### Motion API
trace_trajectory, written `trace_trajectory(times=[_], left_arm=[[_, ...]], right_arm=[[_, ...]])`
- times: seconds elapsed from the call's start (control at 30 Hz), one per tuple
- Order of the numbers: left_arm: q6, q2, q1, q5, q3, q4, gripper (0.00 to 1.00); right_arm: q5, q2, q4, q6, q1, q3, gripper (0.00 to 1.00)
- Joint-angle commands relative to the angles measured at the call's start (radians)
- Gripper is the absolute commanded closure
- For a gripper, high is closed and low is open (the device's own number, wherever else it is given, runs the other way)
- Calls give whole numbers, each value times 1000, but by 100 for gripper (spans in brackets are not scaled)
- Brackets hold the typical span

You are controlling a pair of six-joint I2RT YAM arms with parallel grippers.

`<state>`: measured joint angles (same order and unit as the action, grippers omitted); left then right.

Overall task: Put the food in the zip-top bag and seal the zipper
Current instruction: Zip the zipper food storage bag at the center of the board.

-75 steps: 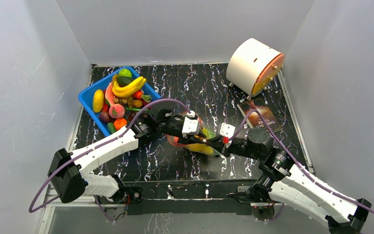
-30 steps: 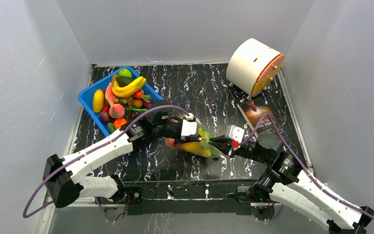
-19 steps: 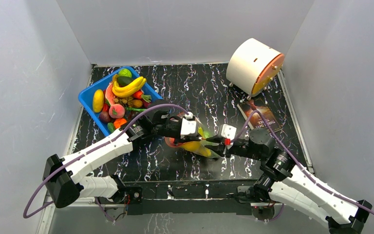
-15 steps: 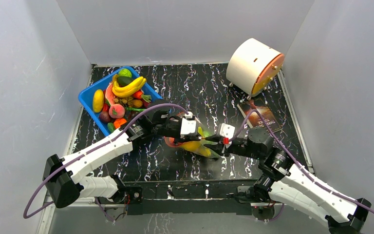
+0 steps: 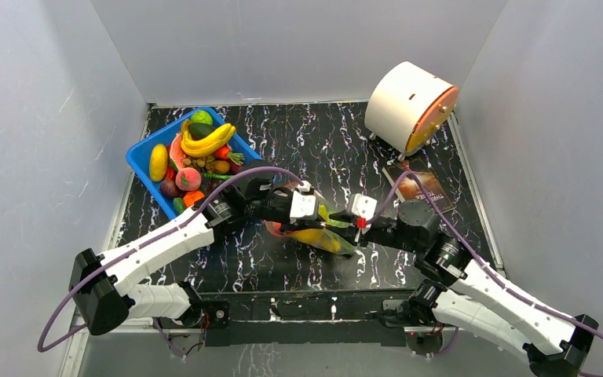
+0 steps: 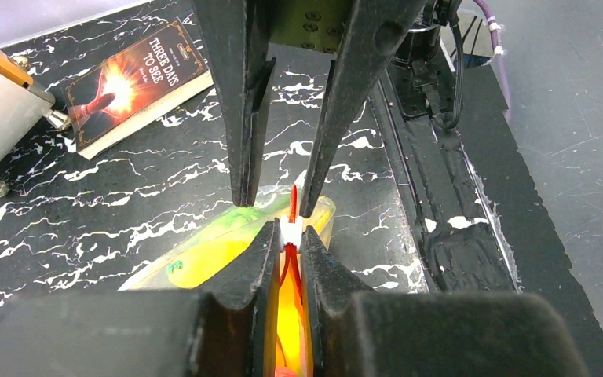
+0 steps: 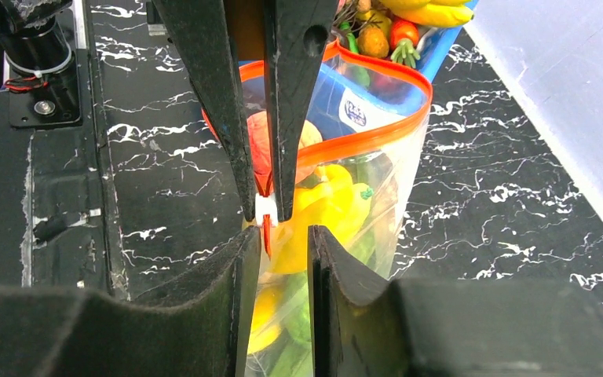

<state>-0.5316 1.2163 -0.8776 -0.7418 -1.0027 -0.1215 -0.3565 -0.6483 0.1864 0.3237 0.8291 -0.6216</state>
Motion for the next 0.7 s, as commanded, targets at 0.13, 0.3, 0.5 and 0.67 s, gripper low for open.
trace_trajectory(times=[0.13,0.3,0.5,0.67], left_arm=[[-16,-12,0,-34,-34,5,100],[-15,-12,-1,-36,-38,-1,100],[-16,-9,-1,-32,-43,0,100],[-15,-8,0,-35,-50,-5,100]], right_arm=[[-21,-5,-36,20,-3,-52,76],[-22,-11,-47,24,-3,-47,77],[-44,-14,-81,23,-2,-34,88],[-45,-17,-76,21,-3,-32,100]])
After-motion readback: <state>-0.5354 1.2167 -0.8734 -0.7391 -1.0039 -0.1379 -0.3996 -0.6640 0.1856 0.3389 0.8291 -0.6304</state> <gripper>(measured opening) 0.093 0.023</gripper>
